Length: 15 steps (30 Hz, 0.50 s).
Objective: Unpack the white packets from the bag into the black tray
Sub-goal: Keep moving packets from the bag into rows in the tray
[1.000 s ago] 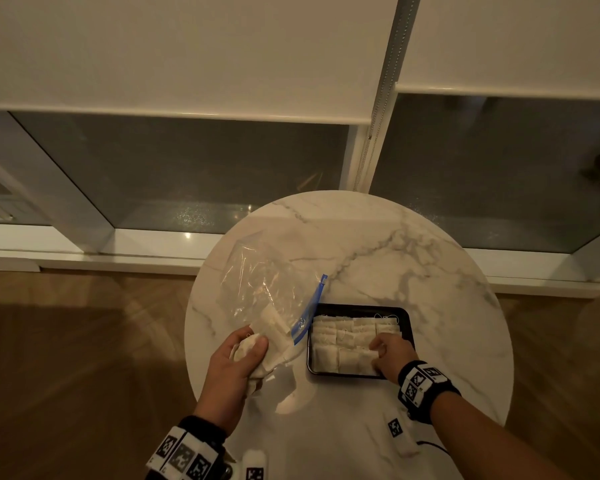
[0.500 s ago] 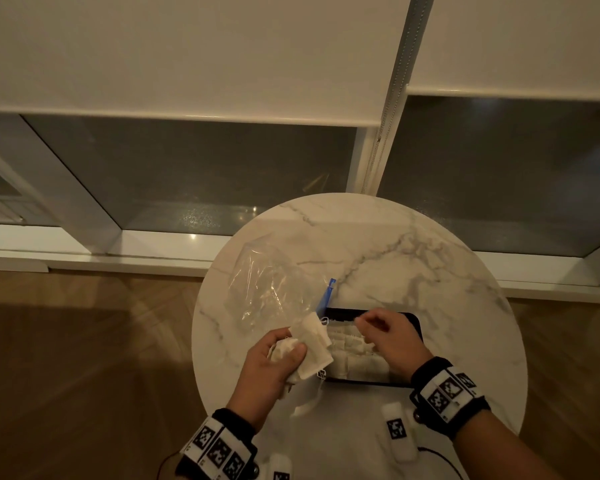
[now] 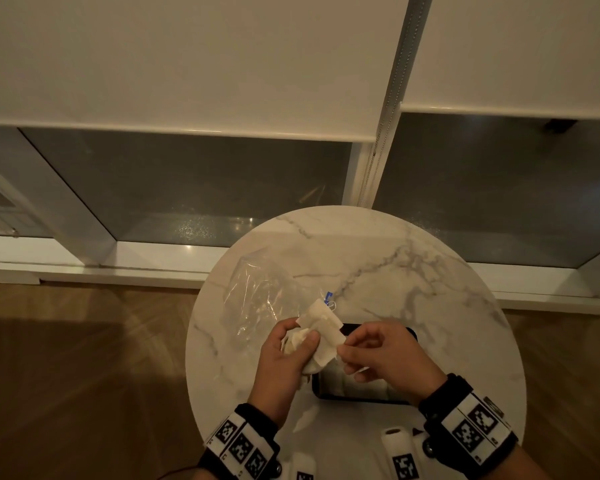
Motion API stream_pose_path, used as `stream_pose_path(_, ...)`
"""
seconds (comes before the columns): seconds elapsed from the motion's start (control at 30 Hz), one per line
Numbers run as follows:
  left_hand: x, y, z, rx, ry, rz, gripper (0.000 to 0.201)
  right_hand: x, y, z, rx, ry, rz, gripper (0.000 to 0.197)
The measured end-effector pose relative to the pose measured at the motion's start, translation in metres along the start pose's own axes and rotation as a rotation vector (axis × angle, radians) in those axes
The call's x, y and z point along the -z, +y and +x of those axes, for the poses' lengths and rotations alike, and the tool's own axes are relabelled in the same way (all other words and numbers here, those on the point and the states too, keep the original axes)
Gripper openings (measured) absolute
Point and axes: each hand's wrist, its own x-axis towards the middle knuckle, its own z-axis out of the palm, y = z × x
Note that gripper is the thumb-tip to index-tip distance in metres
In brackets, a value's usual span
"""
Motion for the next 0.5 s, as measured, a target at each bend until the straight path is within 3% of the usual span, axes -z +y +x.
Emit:
stream_pose_path(0.23, -0.0088, -0.0061, -0.0029, 0.065, -0.015, -0.071, 0.028, -0.0032, 0.0080, 0.0006, -0.027, 0.110, 0.050, 0.027)
stream_pose_path(0.5, -0.0107, 0.0000, -0.0043, 0.047, -0.010, -0.044, 0.026, -0.0064, 0.0031, -0.0034, -0.002, 0.127, 0.155, 0.012)
